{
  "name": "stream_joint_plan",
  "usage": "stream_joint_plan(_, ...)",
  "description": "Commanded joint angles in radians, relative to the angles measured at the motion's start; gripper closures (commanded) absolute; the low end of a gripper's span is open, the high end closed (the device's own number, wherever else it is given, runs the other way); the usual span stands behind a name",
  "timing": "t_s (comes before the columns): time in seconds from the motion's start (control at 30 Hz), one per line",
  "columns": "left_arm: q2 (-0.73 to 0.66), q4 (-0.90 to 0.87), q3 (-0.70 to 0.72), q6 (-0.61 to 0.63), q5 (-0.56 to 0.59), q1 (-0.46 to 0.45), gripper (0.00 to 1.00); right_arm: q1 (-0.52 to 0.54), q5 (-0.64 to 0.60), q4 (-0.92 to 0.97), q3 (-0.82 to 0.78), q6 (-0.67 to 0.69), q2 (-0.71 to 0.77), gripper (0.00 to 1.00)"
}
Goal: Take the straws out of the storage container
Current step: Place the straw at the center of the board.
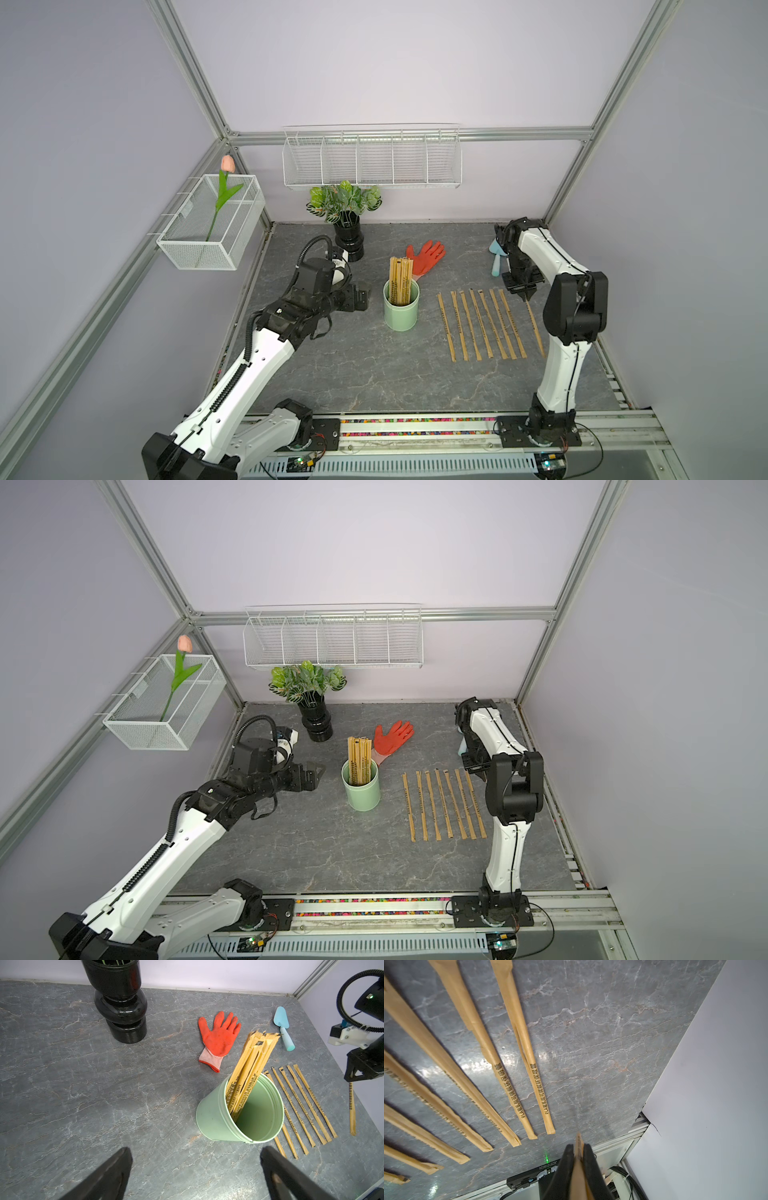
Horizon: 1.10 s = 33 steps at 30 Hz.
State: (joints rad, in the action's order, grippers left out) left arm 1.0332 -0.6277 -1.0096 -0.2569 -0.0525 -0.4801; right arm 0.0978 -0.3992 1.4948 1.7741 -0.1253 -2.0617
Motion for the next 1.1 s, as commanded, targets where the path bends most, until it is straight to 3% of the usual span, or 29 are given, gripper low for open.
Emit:
stream_joint_plan(0.0, -0.003, -0.014, -0.015, 0.005, 0.001, -0.005, 0.0, -0.017, 0.011, -0.003, 0.0, 0.012, -0.036, 0.86)
stream_joint_plan(1.07, 0.004, -0.015, -0.014, 0.007, 0.005, -0.005, 0.0, -0.055, 0.036, -0.044, 0.109, 0.043, -0.252, 0.84)
